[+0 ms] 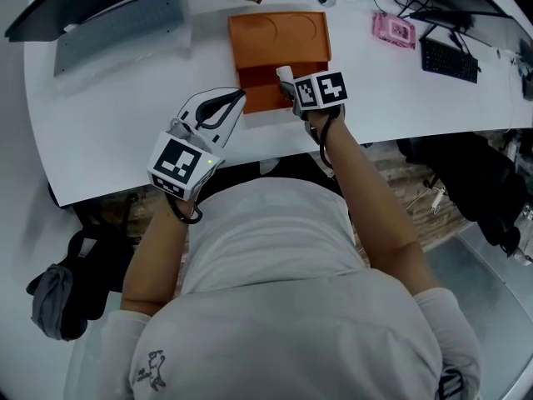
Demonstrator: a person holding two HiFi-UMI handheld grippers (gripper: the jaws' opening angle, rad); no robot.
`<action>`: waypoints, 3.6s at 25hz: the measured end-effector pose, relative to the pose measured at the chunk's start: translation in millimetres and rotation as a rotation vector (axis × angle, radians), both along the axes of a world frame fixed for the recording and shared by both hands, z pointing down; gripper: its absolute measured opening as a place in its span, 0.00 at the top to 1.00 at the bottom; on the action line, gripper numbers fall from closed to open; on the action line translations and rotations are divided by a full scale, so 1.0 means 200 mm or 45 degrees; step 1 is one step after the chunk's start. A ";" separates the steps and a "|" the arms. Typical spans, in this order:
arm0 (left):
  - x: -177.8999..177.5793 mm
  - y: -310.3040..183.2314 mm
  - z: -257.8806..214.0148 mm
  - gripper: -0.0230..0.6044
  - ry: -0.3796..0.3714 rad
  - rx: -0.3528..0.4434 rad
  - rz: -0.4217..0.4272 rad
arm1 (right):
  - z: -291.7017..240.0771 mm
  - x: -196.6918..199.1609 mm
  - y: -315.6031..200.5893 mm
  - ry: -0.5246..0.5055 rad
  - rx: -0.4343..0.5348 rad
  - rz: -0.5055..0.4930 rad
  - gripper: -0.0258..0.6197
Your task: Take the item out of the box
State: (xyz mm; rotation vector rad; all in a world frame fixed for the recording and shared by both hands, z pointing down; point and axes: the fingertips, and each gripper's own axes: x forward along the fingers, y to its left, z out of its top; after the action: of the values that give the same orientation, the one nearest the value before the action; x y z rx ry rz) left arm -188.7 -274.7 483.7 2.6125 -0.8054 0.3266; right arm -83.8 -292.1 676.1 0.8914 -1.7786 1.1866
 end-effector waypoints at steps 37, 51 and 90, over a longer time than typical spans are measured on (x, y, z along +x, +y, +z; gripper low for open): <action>0.36 0.29 -0.55 0.97 0.006 0.205 -0.286 | -1.12 0.33 0.14 -0.384 0.637 -0.301 0.75; 0.70 0.51 -0.56 0.97 -0.009 0.230 -0.348 | -1.28 0.66 0.35 -0.482 0.808 -0.399 0.76; 0.89 1.19 -0.64 0.97 -0.032 0.142 -0.393 | -1.61 0.96 1.05 -0.596 1.049 -0.542 0.76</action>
State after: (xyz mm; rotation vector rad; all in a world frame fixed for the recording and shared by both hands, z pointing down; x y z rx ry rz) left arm -11.0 -36.5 355.1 2.5343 -1.2481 0.2317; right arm 108.1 -82.2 353.4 0.6211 -2.7524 0.3677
